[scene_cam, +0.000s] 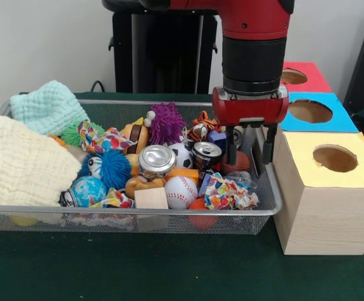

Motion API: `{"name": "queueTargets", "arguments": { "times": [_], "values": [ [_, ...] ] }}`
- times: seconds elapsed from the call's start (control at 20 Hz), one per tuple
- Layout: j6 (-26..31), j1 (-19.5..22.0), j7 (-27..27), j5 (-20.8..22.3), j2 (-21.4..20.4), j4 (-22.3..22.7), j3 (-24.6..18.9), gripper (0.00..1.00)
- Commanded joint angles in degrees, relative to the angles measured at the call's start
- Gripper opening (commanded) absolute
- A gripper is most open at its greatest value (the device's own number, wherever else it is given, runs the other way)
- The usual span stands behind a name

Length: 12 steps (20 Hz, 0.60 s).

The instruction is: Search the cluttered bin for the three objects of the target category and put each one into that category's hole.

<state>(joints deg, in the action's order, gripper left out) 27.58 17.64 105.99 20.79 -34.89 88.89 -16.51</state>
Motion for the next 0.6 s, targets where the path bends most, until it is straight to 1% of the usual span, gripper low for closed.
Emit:
{"name": "queueTargets", "arguments": {
  "times": [0.05,0.2,0.35,0.6],
  "values": [
    [9.68,-1.4,1.97,-0.67,-0.31,-0.84,1.46,1.0],
    [7.84,-0.9,2.42,-0.9,0.57,-0.21,1.21,1.0],
    [7.67,-0.64,2.5,-1.08,0.23,0.42,1.18,1.0],
    [7.95,-1.52,5.21,-2.18,0.56,0.02,2.62,1.0]
  ]
}}
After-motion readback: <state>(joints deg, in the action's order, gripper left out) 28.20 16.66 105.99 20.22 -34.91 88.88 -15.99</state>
